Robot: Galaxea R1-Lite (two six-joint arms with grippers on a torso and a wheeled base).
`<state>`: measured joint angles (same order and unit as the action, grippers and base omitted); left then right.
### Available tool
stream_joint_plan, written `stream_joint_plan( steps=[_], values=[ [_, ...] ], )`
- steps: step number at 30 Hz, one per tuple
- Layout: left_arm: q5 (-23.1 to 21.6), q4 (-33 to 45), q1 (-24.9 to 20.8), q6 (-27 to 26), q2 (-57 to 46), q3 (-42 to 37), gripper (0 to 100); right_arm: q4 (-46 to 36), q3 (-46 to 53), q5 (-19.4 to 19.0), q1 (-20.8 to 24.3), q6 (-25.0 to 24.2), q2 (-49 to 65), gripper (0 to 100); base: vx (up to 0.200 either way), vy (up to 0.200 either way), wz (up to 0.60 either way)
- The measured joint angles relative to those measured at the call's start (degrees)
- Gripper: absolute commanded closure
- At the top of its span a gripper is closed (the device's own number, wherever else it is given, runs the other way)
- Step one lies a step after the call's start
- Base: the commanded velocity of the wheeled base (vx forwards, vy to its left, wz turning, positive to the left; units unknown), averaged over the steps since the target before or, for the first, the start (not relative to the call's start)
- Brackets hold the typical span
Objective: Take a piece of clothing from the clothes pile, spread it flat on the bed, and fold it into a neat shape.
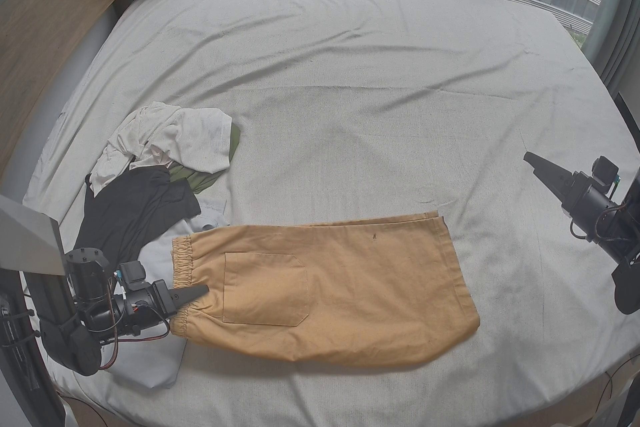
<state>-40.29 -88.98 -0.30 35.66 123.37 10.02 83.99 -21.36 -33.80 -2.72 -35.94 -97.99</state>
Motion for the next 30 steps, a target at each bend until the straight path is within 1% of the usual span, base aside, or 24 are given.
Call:
stream_joint_plan(
  steps=[4, 7, 9, 13, 22, 30],
  values=[
    [-0.6, 0.0, 1.5, -0.2, -0.4, -0.7, 100, 0.0, 0.0, 0.0, 0.0, 0.0, 0.0, 0, 0.000, 0.000, 0.00],
    [-0.9, 0.0, 2.1, -1.6, -0.5, -1.2, 100, 0.0, 0.0, 0.0, 0.0, 0.0, 0.0, 0, 0.000, 0.000, 0.00],
    [-1.0, 0.0, 2.3, -2.9, -0.5, -1.3, 100, 0.0, 0.0, 0.0, 0.0, 0.0, 0.0, 0, 0.000, 0.000, 0.00],
    [-1.1, 0.0, 2.2, -3.3, -0.6, -1.3, 100, 0.0, 0.0, 0.0, 0.0, 0.0, 0.0, 0, 0.000, 0.000, 0.00],
    [-1.0, 0.0, -0.9, -2.7, -1.7, 0.3, 100, 0.0, 0.0, 0.0, 0.0, 0.0, 0.0, 0, 0.000, 0.000, 0.00],
    [-0.5, 0.0, -5.6, -0.9, -3.8, 1.8, 100, 0.0, -0.1, 0.0, 0.0, 0.0, 0.0, 0, 0.000, 0.000, 0.00]
  ],
)
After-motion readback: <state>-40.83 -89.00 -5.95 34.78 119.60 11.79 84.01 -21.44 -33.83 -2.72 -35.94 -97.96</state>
